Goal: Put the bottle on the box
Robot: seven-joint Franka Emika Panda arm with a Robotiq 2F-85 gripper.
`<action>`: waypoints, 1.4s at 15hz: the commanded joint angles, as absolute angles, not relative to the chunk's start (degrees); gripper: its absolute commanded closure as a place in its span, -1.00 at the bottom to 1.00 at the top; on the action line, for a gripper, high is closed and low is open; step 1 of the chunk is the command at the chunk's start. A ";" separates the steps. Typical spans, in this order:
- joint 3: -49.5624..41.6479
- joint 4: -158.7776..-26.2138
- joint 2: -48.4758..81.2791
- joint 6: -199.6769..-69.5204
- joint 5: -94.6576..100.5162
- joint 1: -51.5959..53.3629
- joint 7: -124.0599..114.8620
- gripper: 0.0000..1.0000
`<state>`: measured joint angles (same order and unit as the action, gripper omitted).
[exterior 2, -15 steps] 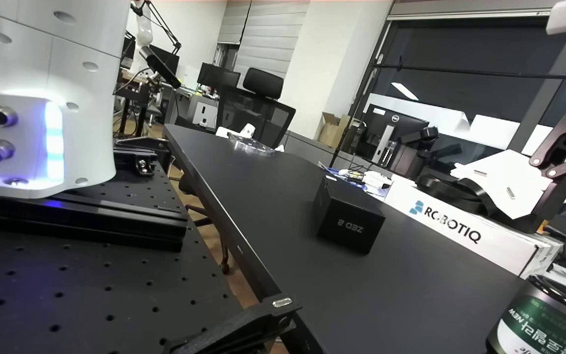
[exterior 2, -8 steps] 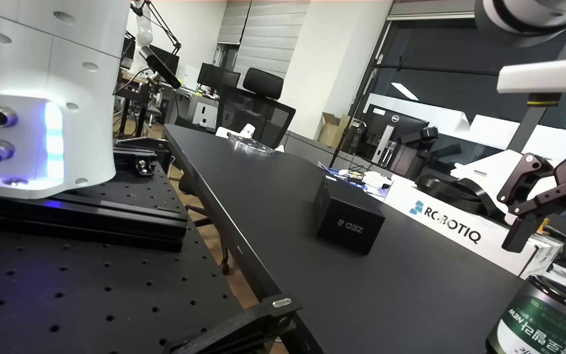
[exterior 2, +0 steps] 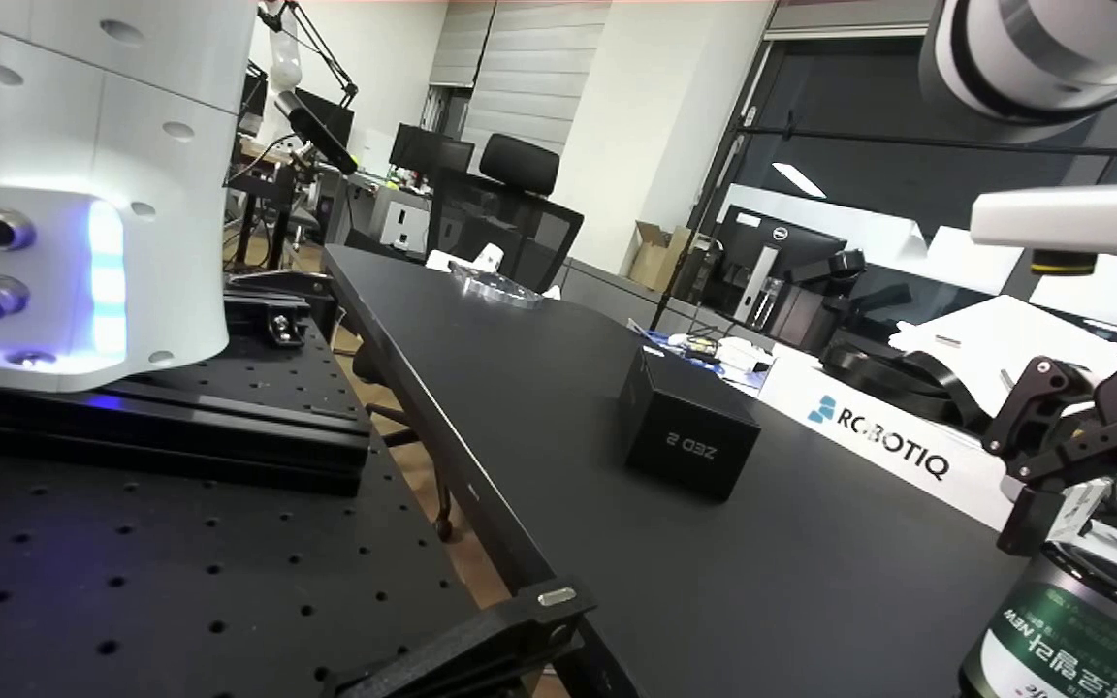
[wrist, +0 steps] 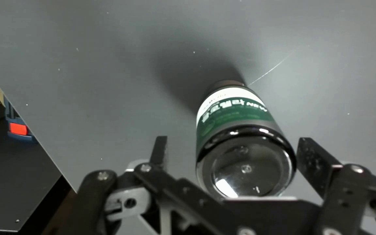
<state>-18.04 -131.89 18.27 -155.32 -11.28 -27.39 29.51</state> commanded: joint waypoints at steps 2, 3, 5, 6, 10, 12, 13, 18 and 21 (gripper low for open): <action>-16.07 -131.76 19.01 -157.92 -10.21 -29.38 28.10 -0.33; -15.98 -132.12 18.53 -157.80 -9.94 -29.23 27.83 -0.19; -15.74 -133.43 16.17 -156.27 -9.41 -28.43 27.18 0.09; -15.53 -134.27 14.93 -155.89 -9.23 -28.02 27.05 0.11; -14.05 -140.30 5.55 -154.77 -9.08 -25.67 27.73 0.11; -13.81 -144.11 -1.01 -153.06 -8.79 -23.87 28.49 0.11; -13.92 -146.18 -4.27 -152.87 -8.49 -22.66 28.56 0.11; -14.31 -154.06 -17.20 -152.16 -6.16 -16.68 27.15 0.11; -13.38 -157.35 -22.05 -150.89 -4.36 -13.74 24.41 0.11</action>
